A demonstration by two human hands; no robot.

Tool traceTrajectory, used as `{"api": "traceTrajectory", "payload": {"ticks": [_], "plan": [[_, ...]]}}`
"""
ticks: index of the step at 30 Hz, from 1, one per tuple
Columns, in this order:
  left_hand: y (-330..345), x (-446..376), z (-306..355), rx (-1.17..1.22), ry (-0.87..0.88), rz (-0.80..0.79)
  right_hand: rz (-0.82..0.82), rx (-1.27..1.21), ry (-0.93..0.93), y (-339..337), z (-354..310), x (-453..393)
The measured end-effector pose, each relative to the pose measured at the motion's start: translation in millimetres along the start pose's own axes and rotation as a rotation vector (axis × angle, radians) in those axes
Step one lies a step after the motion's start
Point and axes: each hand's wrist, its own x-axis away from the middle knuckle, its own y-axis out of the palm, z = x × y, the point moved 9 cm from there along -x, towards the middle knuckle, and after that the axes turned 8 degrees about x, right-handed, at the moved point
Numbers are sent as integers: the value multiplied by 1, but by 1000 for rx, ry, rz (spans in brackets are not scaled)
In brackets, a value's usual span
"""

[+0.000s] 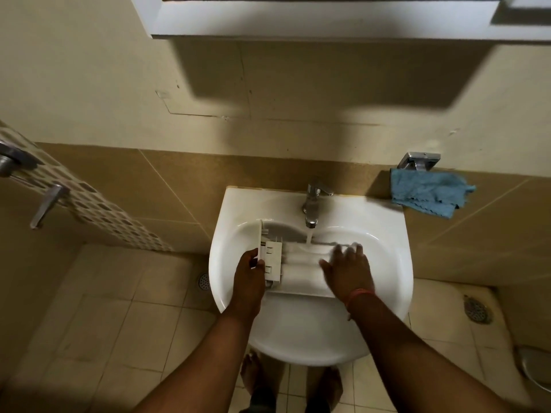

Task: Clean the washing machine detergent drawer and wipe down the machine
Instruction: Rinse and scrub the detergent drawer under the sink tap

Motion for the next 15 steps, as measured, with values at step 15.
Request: {"api": "traceTrajectory", "payload": {"ticks": [15], "plan": [[-1, 1, -7, 39, 11, 10, -305, -1470, 148, -31, -69, -16]]}}
